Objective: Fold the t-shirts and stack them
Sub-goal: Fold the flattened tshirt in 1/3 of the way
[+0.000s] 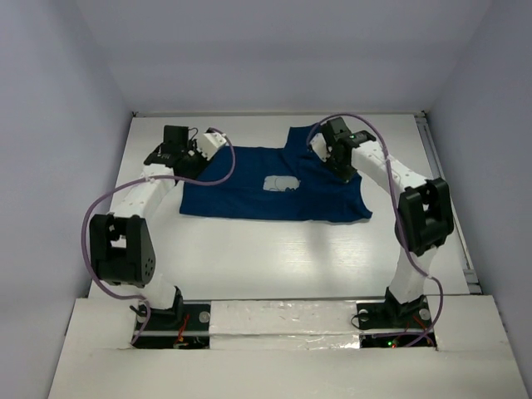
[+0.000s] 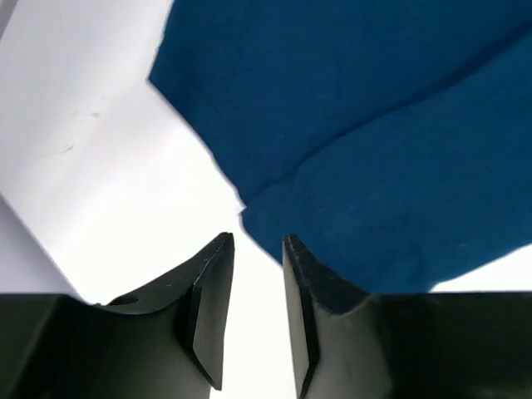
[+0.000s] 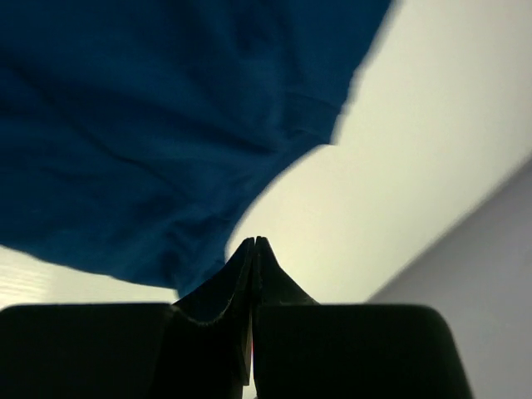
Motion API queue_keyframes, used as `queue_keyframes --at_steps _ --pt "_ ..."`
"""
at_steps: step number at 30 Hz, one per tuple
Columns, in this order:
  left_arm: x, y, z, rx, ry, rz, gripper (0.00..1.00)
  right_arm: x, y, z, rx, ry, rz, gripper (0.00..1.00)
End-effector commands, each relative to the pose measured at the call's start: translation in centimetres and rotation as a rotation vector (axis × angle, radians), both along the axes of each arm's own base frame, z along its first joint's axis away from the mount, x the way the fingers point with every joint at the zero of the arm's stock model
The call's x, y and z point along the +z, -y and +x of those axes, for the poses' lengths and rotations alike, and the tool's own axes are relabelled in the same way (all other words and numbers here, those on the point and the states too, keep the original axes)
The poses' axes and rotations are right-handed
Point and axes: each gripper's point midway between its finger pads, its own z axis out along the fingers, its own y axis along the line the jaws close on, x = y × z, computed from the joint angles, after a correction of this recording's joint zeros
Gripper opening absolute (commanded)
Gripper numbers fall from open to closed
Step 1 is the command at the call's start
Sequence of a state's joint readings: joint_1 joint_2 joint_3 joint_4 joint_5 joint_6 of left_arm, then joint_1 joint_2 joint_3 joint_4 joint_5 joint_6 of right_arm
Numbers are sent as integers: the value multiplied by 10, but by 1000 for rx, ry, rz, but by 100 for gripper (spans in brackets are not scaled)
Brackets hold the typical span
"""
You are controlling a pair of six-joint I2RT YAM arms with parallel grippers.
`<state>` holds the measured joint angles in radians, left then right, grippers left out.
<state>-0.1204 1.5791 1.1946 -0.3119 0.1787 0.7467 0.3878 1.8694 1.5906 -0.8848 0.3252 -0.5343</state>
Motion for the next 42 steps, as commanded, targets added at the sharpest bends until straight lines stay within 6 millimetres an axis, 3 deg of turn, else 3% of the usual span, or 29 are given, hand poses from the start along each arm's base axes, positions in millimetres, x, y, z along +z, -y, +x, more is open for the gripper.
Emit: queue_keyframes --at_steps 1,3,9,17,22,32,40,42 --pt "-26 23 -31 -71 -111 -54 26 -44 -17 -34 62 -190 44 0" --pt "-46 27 -39 -82 -160 -50 21 -57 -26 -42 78 -237 66 0" --pt "-78 30 -44 -85 -239 -58 12 -75 -53 -59 117 -309 107 0" --pt "-107 29 -53 -80 -302 -38 11 -89 -58 -74 100 -349 110 0" --pt "-125 20 -71 -72 -350 4 11 -100 -48 -92 80 -390 91 0" --pt "-151 -11 -114 -66 -473 139 10 -118 -43 -124 84 -468 98 0" --pt "-153 -28 -151 -102 -572 160 10 -117 -44 -123 79 -455 109 0" --pt "-152 -27 -169 -141 -641 139 10 -117 -44 -120 80 -450 106 0"
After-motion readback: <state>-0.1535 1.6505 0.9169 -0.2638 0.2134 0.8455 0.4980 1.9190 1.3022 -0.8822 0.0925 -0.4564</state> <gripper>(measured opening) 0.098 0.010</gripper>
